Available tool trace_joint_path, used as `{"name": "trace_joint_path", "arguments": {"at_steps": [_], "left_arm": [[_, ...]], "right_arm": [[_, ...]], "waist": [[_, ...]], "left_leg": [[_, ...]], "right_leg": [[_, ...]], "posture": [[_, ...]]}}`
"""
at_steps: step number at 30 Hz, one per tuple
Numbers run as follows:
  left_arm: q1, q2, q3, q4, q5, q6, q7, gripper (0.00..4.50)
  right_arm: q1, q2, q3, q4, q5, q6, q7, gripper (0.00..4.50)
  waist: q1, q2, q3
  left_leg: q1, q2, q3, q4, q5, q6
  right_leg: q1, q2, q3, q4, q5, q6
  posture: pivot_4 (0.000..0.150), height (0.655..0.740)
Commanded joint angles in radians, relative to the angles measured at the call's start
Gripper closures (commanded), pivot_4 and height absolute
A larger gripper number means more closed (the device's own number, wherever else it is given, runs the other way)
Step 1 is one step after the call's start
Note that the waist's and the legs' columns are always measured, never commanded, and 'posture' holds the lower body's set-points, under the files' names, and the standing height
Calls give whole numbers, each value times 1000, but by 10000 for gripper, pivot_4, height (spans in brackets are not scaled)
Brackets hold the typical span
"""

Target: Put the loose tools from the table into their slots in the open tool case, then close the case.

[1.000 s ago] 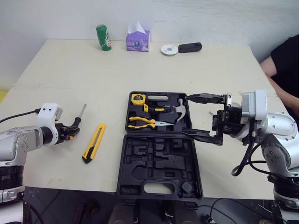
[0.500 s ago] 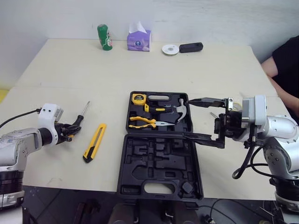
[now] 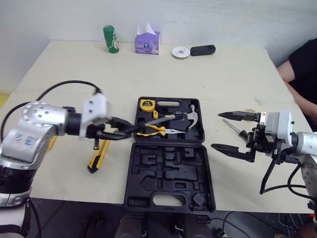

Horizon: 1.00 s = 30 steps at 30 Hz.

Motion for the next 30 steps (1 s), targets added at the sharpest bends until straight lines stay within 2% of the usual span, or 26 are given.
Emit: {"name": "trace_joint_path", "arguments": {"at_steps": [1, 5, 8, 12, 16, 30], "left_arm": [[-93, -35, -119, 9, 91, -22, -38, 34902], [-172, -86, -241, 30, 195, -24, -54, 34902], [-220, -112, -309, 18, 241, 48, -62, 34902], [-256, -142, -390, 6, 373, 143, 18, 34902], [-266, -191, -405, -57, 372, 259, 36, 34902], [-290, -215, -479, -34, 472, 254, 49, 34902]], "right_arm": [[31, -18, -34, -31, 0, -7, -7, 0], [77, -14, -41, -59, 6, 4, -22, 0], [98, -11, -44, -79, 9, 7, -35, 0], [129, -8, -47, -102, 13, 14, -52, 0], [155, -9, -47, -119, 16, 19, -61, 0], [192, -1, -40, -143, 21, 22, -83, 0]], "waist": [[4, 0, 0], [7, 0, 0], [5, 0, 0], [6, 0, 0], [7, 0, 0], [7, 0, 0]], "left_leg": [[0, 0, 0, 0, 0, 0], [-1, 0, 0, 2, 1, 2], [-1, 0, -1, 2, 1, 2], [-1, 0, -1, 2, 1, 2], [-2, 0, -2, 2, 1, 3], [-2, 0, -4, 4, 2, 3]], "right_leg": [[0, 0, 0, 0, 0, 0], [0, 1, 0, 0, 0, 0], [0, 1, 0, 0, 0, 1], [0, 1, 0, 0, 0, 1], [0, 1, 0, 0, 0, 1], [1, 1, -1, 0, 0, 1]], "posture": [[1500, 7400], [1500, 7400], [1500, 7400], [1500, 7400], [1500, 7400], [1500, 7400]]}}
